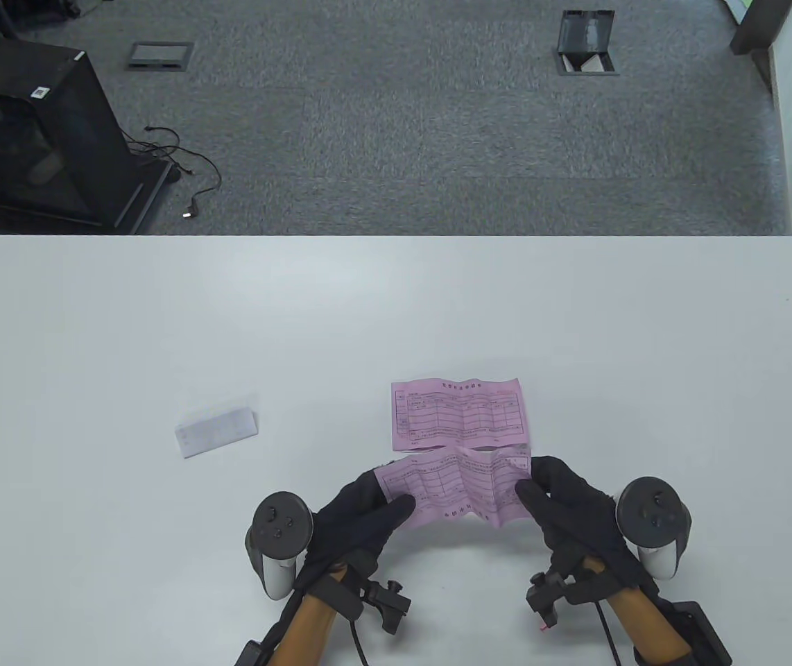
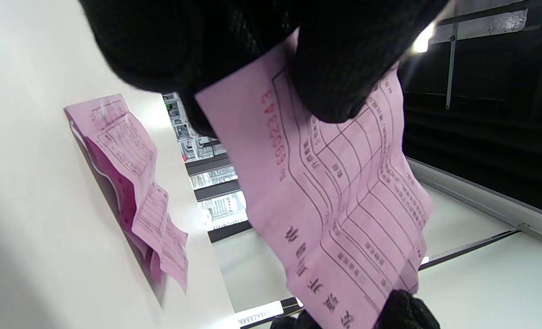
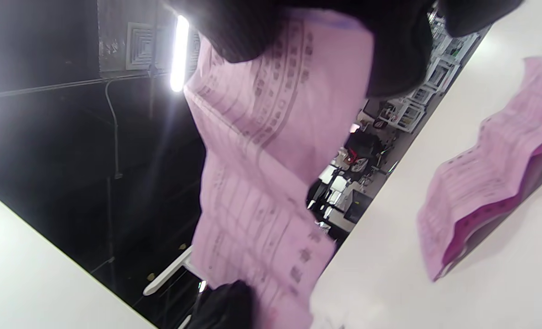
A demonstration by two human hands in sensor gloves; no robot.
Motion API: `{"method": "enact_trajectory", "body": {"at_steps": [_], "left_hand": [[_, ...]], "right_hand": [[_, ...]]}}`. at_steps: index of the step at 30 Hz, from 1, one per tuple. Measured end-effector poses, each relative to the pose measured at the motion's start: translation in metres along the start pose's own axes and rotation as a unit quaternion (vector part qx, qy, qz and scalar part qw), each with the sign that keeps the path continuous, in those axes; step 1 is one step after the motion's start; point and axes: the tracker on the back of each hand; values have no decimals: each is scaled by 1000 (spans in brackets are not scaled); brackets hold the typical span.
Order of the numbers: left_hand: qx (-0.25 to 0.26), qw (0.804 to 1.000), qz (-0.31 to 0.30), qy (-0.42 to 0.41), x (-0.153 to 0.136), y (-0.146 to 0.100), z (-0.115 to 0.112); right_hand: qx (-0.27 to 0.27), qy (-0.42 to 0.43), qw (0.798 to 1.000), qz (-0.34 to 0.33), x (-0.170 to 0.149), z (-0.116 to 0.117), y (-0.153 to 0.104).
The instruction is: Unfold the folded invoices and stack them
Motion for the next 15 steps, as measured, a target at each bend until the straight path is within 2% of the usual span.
{"method": "enact_trajectory", "body": {"at_steps": [8,15], "left_hand": [[38,997,17,68,0,2,1],[37,986,57,151,-1,8,-6]], "right_hand": [[-8,-62,997,46,-23,6,4],[-3,-140,988,68,-34,12,5]]}}
Point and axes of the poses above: the tracker on the back of each hand, its own x axis roughly to the thumb side, its own y axis roughly from the wrist to the fingertips, z = x × y, and after that the axes turned 3 degrees about -z, right-handed
